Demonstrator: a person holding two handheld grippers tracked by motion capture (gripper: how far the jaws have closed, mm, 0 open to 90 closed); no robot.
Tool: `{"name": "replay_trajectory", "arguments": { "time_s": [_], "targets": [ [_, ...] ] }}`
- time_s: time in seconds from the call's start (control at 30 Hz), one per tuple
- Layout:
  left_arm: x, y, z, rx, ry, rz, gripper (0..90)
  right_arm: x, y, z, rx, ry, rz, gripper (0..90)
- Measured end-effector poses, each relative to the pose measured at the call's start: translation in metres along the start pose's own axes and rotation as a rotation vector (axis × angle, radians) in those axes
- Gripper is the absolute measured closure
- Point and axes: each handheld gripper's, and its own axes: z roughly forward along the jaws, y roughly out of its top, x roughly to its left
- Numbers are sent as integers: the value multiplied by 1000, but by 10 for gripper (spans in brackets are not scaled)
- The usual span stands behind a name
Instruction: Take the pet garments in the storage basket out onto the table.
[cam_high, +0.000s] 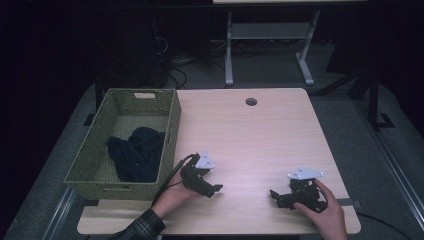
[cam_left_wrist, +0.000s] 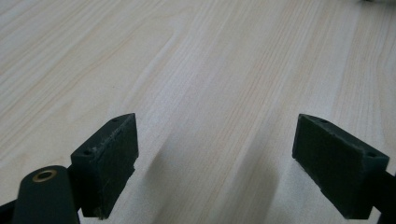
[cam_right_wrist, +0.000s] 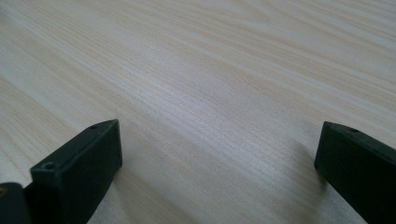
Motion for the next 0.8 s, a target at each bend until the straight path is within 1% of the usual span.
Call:
{"name": "replay_trajectory", "arguments": {
  "time_s": [0.3,0.43,0.53,0.63,0.7,0.73,0.8],
  "targets": [
    [2,3,-5,-10,-1,-9,139,0,0,0,0,0,0,4],
    [3,4,-7,-15,-6,-21,139,0,0,0,0,1,0,4],
    [3,6,-8,-19,-3,-19,140,0,0,0,0,1,0,5],
    [4,7,-11,-31,-10,-30,139,0,0,0,0,1,0,5],
    [4,8,-12,-34,-9,-25,139,0,0,0,0,1,0,5],
    [4,9,-13,-39,-11,-32,139,0,0,0,0,1,0,5],
    [5,9,-14,-42,-9,-28,140,0,0,0,0,1,0,5]
  ]
}}
